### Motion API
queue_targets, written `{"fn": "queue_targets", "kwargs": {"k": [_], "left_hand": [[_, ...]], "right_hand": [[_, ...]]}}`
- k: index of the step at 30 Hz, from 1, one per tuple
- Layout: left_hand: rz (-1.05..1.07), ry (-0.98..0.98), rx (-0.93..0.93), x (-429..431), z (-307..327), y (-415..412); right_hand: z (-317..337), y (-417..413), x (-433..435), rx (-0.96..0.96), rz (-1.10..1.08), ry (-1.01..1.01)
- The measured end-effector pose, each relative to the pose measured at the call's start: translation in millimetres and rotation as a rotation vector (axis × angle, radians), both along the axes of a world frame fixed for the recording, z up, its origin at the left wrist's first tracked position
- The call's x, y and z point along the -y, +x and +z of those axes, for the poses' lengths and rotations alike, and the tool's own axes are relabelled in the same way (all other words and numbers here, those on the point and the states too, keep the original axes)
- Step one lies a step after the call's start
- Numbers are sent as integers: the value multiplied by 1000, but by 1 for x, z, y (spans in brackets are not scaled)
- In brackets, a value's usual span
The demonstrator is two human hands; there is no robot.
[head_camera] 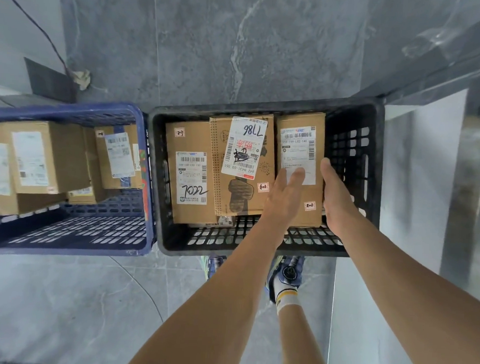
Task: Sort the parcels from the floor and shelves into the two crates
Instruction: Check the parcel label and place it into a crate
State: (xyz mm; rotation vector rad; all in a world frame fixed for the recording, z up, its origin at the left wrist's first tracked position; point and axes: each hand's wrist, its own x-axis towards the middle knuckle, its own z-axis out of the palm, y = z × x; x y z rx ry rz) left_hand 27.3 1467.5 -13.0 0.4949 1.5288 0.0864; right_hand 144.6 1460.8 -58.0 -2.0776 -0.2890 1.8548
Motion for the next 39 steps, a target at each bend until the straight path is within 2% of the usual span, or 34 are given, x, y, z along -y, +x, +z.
{"fn": "queue_targets", "kwargs": {"k": [7,13,18,24,33,39], "left_hand": [[43,0,10,1,19,-4],[110,69,45,-4,63,-17],[117,131,57,-27,159,-30],[124,324,114,-63,272,-42],[72,583,262,-103,466,-71],[-134,768,457,-92,591,-90]], "right_hand": [[21,0,-3,-7,15,5],[84,-8,-11,-14,-61,67],[163,-20,-30,-61,-133,223],[276,-28,-58,-75,-185,472],[480,-47,-86,38,-264,790],[622,-81,-55,182,-431,991]]}}
